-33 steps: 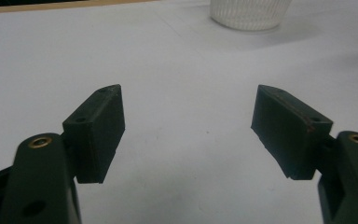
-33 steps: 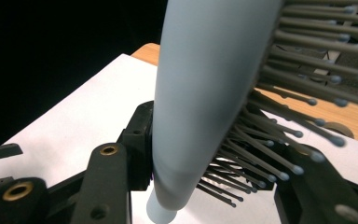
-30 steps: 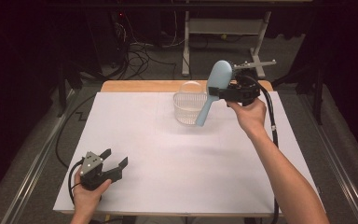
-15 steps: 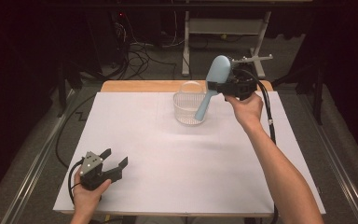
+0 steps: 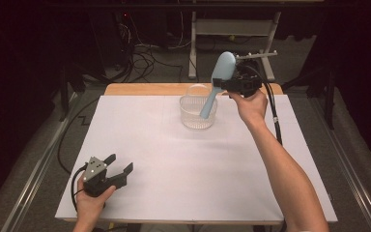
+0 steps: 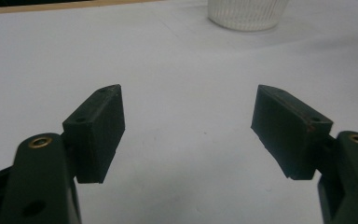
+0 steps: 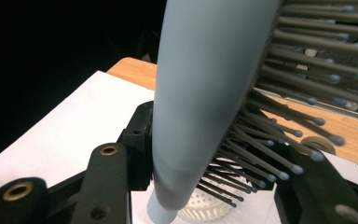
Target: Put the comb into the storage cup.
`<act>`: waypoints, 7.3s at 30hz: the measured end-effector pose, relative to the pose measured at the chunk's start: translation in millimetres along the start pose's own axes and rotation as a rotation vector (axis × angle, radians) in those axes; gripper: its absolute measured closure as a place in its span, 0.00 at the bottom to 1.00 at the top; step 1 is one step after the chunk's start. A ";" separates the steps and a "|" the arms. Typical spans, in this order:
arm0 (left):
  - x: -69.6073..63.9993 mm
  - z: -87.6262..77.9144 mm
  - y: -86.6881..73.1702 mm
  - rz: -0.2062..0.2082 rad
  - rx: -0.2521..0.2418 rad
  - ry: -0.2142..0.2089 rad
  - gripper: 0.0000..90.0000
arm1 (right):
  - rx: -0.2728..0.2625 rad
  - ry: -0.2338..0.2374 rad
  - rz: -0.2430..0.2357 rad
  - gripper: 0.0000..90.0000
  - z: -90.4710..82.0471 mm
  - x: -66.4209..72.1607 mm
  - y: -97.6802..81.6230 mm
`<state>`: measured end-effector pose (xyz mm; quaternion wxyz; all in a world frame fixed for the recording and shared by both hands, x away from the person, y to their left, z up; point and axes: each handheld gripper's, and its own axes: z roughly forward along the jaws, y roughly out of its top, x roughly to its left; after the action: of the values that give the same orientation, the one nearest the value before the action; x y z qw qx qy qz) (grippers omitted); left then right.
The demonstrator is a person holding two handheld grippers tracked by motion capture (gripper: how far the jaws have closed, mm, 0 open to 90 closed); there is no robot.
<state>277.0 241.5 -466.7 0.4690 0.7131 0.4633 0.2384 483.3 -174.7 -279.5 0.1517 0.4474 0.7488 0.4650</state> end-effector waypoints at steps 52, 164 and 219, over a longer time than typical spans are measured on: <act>1.6 0.2 0.5 -0.006 -0.006 -0.009 0.29 | 0.062 -0.079 -0.008 0.59 60.2 3.7 -5.4; -5.5 -0.2 1.0 0.020 -0.005 0.019 0.30 | 0.091 -0.097 0.015 0.33 25.0 -32.8 -55.8; -4.7 -1.6 0.4 0.012 -0.005 0.026 0.29 | 0.039 -0.085 -0.001 0.34 -10.9 -40.2 -78.3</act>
<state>273.7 237.9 -465.2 0.4633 0.7116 0.4645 0.2515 457.2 -226.6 -346.5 0.1749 0.4691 0.7509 0.4306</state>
